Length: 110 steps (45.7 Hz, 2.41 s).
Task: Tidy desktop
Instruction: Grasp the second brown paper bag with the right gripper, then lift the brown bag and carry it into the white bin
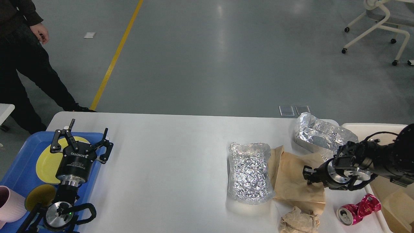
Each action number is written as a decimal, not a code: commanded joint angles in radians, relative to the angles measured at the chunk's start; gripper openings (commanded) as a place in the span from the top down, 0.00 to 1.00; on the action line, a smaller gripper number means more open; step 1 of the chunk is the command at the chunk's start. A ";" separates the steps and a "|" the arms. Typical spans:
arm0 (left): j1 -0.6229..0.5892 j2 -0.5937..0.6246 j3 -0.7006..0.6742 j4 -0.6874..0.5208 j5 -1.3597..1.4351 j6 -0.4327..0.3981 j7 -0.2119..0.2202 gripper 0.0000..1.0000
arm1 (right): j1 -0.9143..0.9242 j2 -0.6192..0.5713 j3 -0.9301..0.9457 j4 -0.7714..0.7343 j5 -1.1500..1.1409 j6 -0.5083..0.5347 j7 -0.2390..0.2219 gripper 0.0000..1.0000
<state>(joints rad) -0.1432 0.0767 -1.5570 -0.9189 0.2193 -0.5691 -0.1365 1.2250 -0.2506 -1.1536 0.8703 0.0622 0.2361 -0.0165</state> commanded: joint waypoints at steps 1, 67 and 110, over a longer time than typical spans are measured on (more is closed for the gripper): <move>0.001 0.000 0.000 0.000 0.000 0.000 0.000 0.04 | 0.001 0.005 0.003 0.012 0.001 0.002 -0.049 1.00; -0.001 0.000 0.000 0.000 0.002 0.000 0.000 0.04 | 0.947 -0.033 -0.199 0.570 0.168 0.298 -0.125 1.00; 0.001 0.000 0.000 0.000 0.000 0.000 -0.002 0.04 | 1.130 -0.308 -0.506 0.442 0.176 0.327 -0.126 1.00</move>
<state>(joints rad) -0.1426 0.0767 -1.5570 -0.9188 0.2197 -0.5691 -0.1378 2.4880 -0.4467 -1.6583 1.4482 0.2493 0.5678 -0.1403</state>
